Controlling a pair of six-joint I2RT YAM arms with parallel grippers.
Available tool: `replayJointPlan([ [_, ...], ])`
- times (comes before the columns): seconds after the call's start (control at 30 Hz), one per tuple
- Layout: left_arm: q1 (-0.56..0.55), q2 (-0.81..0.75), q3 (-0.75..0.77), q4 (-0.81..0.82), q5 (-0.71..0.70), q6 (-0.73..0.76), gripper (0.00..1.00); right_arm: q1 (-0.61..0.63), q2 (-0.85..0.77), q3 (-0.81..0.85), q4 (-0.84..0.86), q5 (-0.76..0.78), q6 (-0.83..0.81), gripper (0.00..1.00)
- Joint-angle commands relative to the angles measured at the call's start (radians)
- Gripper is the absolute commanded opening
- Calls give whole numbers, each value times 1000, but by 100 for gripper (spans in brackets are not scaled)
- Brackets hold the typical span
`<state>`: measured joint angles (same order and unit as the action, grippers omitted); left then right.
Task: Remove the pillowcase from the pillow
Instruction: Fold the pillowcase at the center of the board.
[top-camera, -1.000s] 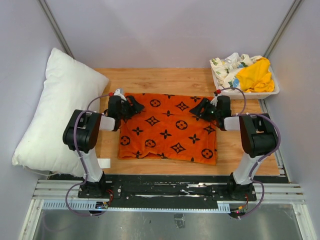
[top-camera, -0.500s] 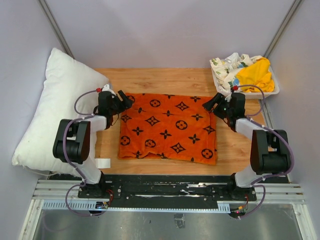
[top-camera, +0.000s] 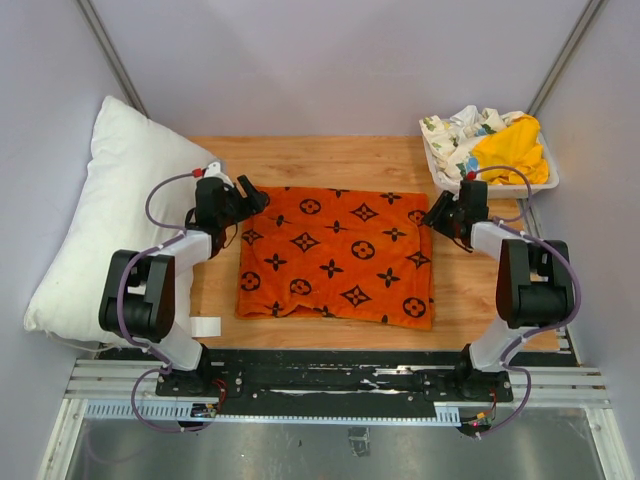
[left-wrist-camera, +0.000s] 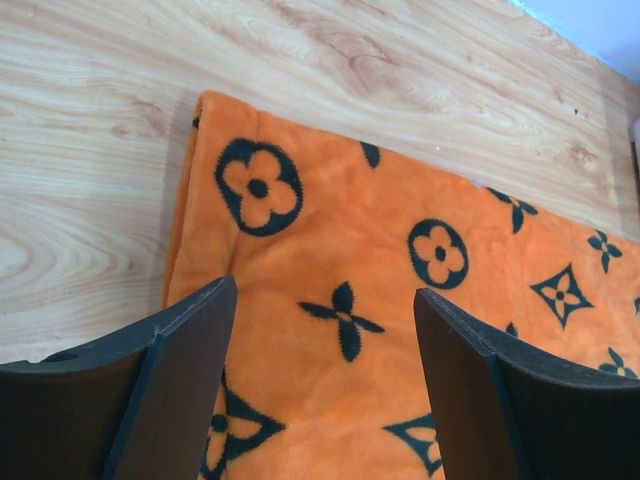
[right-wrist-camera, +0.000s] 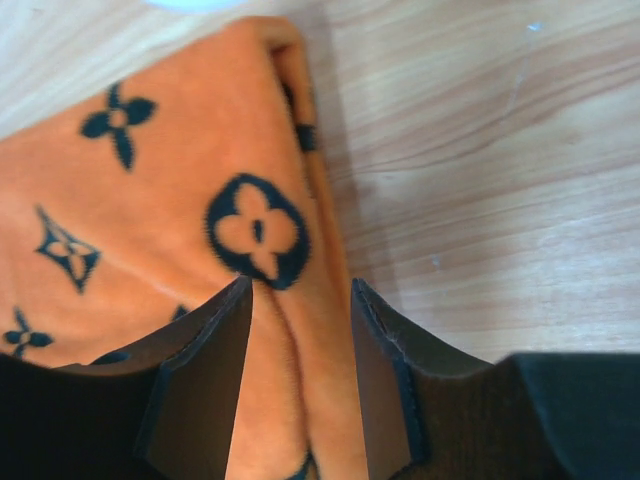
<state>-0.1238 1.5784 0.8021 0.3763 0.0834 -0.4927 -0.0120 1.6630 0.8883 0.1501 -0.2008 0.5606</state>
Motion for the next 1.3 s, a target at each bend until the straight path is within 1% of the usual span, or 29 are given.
replayJointPlan([
  [0.0, -4, -13, -16, -10, -10, 26, 77, -26, 50, 60, -20, 30, -28, 44],
  [0.1, -4, -14, -16, -17, -15, 33, 76, -26, 80, 76, -24, 36, -30, 44],
  [0.2, -4, -13, -17, -16, -13, 34, 76, -26, 93, 77, -20, 30, -30, 39],
  [0.57, -4, 8, -14, -12, -1, 33, 76, -26, 128, 90, -12, -13, -26, 30],
  [1.07, -4, 3, -17, -13, -4, 40, 77, -14, 131, 72, 81, -110, -19, 29],
  [1.17, -4, 6, -17, -14, -5, 42, 77, -14, 135, 78, 83, -113, -20, 23],
  [1.23, -4, 7, -15, -15, -6, 42, 77, -14, 135, 82, 81, -111, -21, 15],
  [1.27, -4, 9, -15, -15, -7, 43, 76, -14, 135, 86, 77, -108, -22, 9],
])
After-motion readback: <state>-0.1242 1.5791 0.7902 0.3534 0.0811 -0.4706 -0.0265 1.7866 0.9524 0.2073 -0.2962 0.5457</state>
